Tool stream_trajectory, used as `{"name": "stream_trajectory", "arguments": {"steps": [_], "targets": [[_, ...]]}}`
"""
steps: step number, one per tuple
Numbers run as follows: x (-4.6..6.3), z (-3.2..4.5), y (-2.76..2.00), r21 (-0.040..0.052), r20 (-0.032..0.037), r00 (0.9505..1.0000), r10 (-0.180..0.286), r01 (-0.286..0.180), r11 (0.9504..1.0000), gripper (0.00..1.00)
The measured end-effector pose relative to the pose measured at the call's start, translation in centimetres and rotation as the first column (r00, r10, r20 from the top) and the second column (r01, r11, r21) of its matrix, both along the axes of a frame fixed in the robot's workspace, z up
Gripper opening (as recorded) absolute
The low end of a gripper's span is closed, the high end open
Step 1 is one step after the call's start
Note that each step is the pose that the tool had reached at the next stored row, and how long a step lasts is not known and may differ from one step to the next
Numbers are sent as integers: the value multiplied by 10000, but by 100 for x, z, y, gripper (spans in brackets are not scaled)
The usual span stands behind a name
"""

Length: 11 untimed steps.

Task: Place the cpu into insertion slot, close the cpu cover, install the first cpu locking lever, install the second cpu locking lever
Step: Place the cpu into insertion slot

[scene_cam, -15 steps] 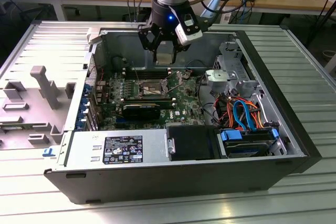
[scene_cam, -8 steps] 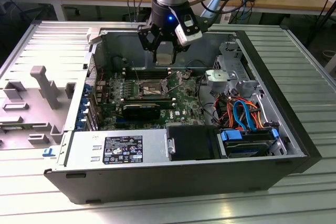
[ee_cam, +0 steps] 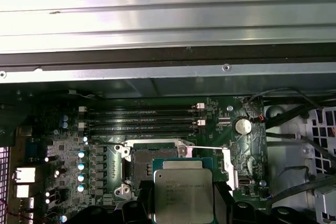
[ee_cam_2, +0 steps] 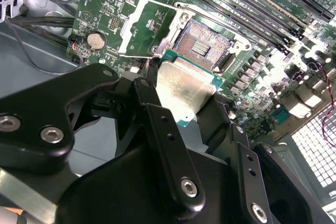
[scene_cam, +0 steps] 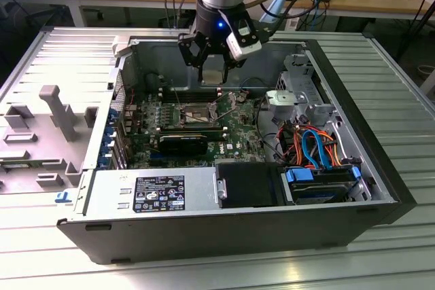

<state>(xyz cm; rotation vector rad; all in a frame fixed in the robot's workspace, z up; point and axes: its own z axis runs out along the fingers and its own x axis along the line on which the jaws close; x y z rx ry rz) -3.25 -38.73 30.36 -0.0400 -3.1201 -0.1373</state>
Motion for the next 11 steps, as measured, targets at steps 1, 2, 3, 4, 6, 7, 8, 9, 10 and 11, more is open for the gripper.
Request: {"name": "stream_trajectory", "arguments": {"steps": [1, 2, 3, 4, 6, 7, 8, 9, 10, 11], "targets": [[0, -1, 0, -2, 0, 10000, 0, 0, 10000, 54], [0, -3, 0, -3, 0, 10000, 1, -1, 10000, 54], [0, -5, 0, -5, 1, 10000, 0, 0, 10000, 54], [0, -6, 0, -7, 0, 10000, 1, -1, 10000, 54], [0, -10, 0, -11, 0, 10000, 0, 0, 10000, 54], [0, -11, 0, -12, 1, 10000, 0, 0, 10000, 54], [0, -19, 0, -20, 1, 10000, 1, -1, 10000, 54], [-1, -26, -2, -21, 1, 10000, -1, 1, 10000, 54], [0, -26, -2, -22, 1, 10000, 0, 0, 10000, 54], [0, -27, -2, -21, 1, 10000, 0, 0, 10000, 54]]}}
